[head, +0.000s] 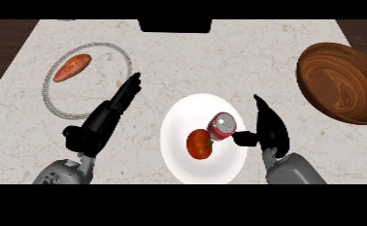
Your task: Pick the can from the plate and place it in the bowl
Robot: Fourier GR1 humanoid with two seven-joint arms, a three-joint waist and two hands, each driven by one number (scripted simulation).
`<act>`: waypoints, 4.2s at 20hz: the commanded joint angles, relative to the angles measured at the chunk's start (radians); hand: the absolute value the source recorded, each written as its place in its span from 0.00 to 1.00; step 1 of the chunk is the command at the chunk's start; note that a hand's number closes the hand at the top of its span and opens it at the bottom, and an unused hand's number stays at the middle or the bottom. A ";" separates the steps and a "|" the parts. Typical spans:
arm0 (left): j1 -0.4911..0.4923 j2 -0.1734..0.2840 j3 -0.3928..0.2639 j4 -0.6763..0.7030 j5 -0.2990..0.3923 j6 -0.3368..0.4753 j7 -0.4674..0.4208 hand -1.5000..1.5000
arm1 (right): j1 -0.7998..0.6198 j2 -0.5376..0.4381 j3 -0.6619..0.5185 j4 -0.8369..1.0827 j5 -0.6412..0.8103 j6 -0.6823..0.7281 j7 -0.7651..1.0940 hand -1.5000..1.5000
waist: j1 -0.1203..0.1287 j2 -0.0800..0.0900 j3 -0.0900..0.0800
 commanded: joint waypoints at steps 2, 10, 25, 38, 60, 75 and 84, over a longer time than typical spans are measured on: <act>0.017 -0.009 -0.001 0.017 0.003 -0.004 -0.013 0.50 | -0.164 0.075 0.005 -0.082 -0.083 0.264 0.381 0.00 | 0.002 -0.002 0.008; 0.018 -0.003 0.026 0.062 0.001 -0.023 -0.046 0.50 | -0.310 0.140 -0.082 0.004 -0.168 0.397 0.505 0.00 | -0.020 0.000 0.010; 0.038 -0.013 0.047 0.054 -0.002 -0.043 -0.067 0.50 | -0.382 0.269 -0.049 0.130 0.087 0.363 0.506 0.00 | -0.025 -0.004 0.013; 0.031 -0.029 0.052 0.031 -0.030 -0.030 -0.041 0.50 | -0.224 0.270 -0.028 0.116 0.223 0.385 0.507 0.00 | -0.026 0.000 0.015; 0.033 -0.046 0.084 -0.018 -0.058 -0.081 0.005 0.50 | -0.204 0.270 -0.059 0.086 0.339 0.359 0.401 1.00 | -0.006 0.006 0.016; 0.022 -0.073 0.120 0.020 -0.068 -0.072 0.003 0.50 | -0.029 -0.255 0.086 -0.224 0.290 0.575 -0.559 1.00 | -0.038 0.001 0.017; 0.049 -0.056 0.135 0.041 -0.061 -0.126 -0.036 0.50 | 0.042 -0.272 -0.166 -0.494 0.259 0.304 -0.590 1.00 | -0.040 0.001 0.016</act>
